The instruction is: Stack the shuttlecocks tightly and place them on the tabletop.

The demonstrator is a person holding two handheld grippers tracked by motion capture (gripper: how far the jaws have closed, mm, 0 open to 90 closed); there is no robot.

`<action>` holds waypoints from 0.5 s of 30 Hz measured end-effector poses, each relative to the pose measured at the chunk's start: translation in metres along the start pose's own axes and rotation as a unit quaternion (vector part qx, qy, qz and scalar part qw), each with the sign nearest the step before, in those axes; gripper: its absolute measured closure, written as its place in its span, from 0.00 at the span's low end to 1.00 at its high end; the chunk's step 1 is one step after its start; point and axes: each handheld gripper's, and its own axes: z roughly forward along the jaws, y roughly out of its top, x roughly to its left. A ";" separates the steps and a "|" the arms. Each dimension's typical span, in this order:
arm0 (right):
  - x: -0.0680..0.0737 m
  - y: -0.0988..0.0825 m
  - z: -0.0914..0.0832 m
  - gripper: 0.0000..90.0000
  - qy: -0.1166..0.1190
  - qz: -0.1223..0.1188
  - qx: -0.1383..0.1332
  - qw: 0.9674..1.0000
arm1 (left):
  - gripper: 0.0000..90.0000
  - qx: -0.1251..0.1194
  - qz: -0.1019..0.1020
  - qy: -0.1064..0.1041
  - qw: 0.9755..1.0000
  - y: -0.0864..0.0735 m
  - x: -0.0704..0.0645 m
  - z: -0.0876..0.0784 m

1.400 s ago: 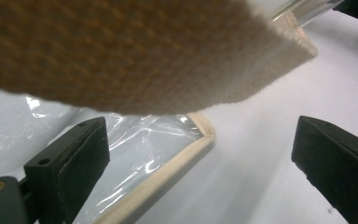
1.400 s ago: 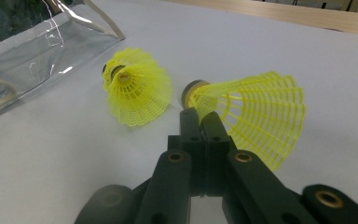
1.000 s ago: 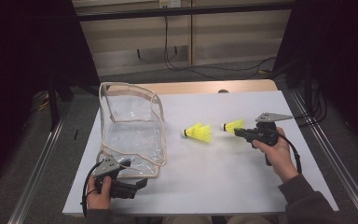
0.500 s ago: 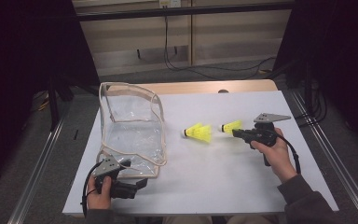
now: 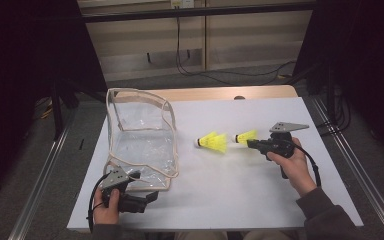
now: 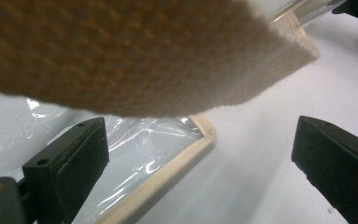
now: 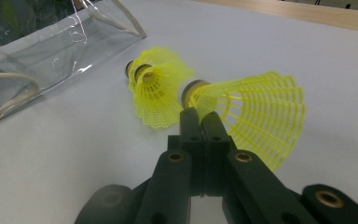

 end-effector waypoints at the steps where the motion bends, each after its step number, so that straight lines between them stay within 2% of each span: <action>1: 0.001 0.000 0.001 1.00 0.001 -0.002 0.001 1.000 | 0.04 0.000 0.000 0.000 1.000 0.000 0.000 0.000; 15: 0.006 0.002 0.004 1.00 0.009 -0.006 0.001 1.000 | 0.04 0.000 0.000 0.000 1.000 0.000 0.000 0.000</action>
